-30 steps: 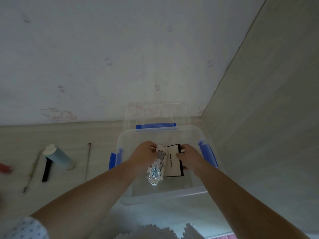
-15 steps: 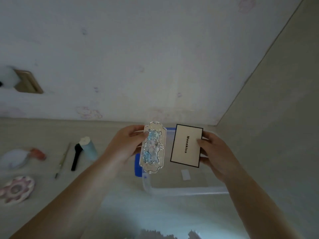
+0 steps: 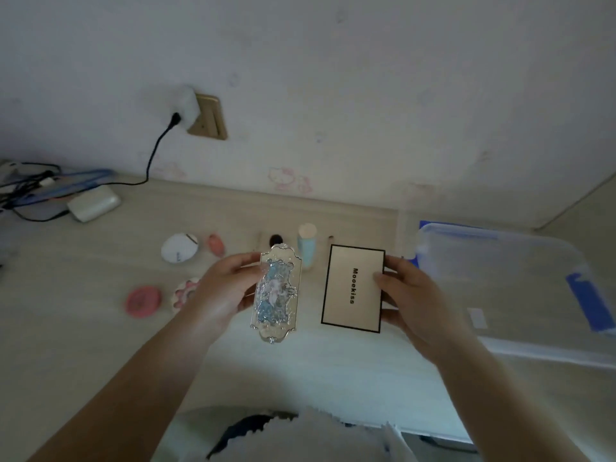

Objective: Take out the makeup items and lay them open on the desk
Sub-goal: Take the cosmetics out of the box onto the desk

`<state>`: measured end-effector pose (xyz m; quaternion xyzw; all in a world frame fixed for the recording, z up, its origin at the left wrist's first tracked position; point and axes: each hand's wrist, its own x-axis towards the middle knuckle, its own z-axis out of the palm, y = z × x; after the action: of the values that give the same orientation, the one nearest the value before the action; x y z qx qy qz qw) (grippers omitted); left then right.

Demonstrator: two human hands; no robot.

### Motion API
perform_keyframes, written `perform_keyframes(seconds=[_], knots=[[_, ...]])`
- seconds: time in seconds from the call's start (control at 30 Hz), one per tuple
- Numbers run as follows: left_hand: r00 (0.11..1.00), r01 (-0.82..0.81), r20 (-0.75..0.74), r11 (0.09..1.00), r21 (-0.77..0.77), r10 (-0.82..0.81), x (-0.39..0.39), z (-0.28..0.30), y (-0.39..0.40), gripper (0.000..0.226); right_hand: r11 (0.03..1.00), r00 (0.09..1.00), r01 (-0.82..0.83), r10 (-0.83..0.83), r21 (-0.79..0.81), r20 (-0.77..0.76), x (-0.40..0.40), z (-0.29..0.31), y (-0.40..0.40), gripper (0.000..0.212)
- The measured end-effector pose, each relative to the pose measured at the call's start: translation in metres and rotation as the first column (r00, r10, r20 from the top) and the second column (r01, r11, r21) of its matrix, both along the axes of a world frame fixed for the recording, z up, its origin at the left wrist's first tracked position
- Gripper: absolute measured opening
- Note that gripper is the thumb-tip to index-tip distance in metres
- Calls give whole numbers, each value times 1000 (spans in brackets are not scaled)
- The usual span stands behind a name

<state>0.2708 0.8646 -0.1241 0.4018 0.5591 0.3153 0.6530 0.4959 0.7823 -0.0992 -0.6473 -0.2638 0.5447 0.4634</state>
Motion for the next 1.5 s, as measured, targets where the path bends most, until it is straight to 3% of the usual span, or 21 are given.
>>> perform_keyframes(seconds=[0.27,0.4,0.63,0.77,0.93,1.03,1.2,1.33,1.5], knots=[[983,-54,-181,989,-135,29,-86,-74,-3,14,956,995,-79,92,-284,35,-84,-89,6,29],[986,-36,-166,983,-177,6,-100,-99,-9,19,927,996,-70,84,-369,23,-108,-117,5,30],[973,31,-224,991,-129,-60,-91,-120,2,11,923,995,28,13,-384,102,-110,-131,14,29],[940,100,-324,994,-32,-105,-71,-123,10,23,926,991,88,-45,-367,125,-103,-135,21,30],[938,124,-320,991,-51,-134,-53,-125,14,32,940,926,33,98,-338,364,-103,-139,31,61],[883,198,-436,980,14,-172,-45,-129,15,47,935,849,-32,211,-352,483,-104,-137,36,73],[732,386,-646,913,130,-217,-39,-131,7,78,916,706,-90,335,-390,624,-105,-139,37,73],[646,441,-733,888,130,-213,-37,-129,7,74,913,718,-61,320,-403,618,-103,-141,34,71],[635,460,-742,878,136,-217,-36,-128,7,62,920,737,-41,291,-389,610,-102,-143,31,72]])
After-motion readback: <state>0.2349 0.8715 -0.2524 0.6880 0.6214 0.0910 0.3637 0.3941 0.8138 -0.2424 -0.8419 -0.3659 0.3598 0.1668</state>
